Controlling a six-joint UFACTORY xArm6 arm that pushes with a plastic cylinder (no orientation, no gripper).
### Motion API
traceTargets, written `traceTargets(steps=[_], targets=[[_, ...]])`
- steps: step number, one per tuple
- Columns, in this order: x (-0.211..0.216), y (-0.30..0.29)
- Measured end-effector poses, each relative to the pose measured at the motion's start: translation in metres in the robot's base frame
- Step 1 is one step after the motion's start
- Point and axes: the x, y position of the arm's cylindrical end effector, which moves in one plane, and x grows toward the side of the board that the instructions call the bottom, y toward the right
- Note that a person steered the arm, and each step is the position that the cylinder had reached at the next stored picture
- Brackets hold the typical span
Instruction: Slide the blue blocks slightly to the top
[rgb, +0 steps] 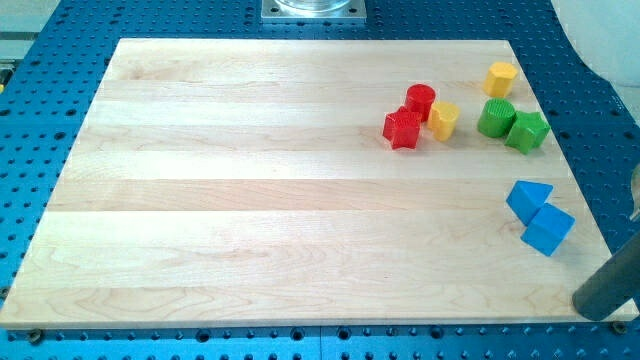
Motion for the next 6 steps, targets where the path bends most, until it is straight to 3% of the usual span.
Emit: traceTargets(steps=[3,6], targets=[[-0.103,-0.022],[-0.142,0.005]])
